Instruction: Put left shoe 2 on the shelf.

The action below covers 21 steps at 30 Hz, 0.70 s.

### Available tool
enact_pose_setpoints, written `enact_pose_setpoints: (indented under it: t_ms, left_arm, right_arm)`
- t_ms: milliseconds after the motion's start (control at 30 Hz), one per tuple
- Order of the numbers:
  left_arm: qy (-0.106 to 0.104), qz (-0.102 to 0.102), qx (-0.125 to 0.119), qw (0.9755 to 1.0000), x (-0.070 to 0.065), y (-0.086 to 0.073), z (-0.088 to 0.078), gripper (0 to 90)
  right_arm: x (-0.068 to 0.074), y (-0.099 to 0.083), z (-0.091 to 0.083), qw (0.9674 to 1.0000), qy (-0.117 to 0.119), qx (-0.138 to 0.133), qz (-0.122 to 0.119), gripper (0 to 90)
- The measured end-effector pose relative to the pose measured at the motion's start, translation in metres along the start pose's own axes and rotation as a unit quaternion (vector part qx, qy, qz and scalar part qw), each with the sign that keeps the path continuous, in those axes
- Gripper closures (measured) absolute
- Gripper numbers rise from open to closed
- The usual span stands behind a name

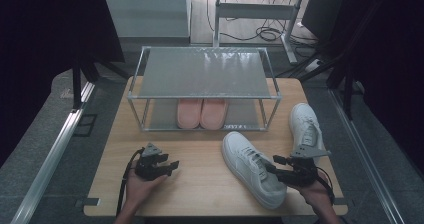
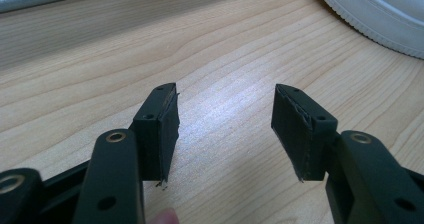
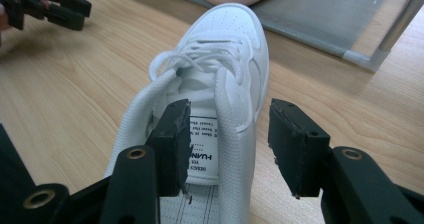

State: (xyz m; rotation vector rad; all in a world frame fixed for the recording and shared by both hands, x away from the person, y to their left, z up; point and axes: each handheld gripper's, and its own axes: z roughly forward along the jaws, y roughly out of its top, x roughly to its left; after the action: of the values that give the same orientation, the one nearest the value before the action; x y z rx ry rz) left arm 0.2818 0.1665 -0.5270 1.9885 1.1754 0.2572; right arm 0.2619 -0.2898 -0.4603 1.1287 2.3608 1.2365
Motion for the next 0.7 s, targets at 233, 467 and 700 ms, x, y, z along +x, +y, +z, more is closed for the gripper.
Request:
enact_pose_setpoints:
  t_ms: [233, 467, 700]
  left_arm:
    - [-0.001, -0.001, 0.0, 1.0, 0.0, 0.0, 0.0, 44.9]
    - [0.0, 0.0, 0.0, 1.0, 0.0, 0.0, 0.0, 44.9]
    - [0.001, 0.001, 0.002, 1.0, 0.0, 0.0, 0.001, 44.8]
  right_arm:
    - [-0.002, 0.001, 0.011, 0.9999, -0.007, 0.013, -0.004, 51.2]
    - [-0.007, 0.0, 0.025, 0.9994, -0.016, 0.03, 0.001, 58.4]
    - [-0.002, 0.005, 0.038, 0.9977, -0.019, 0.064, -0.012, 70.7]
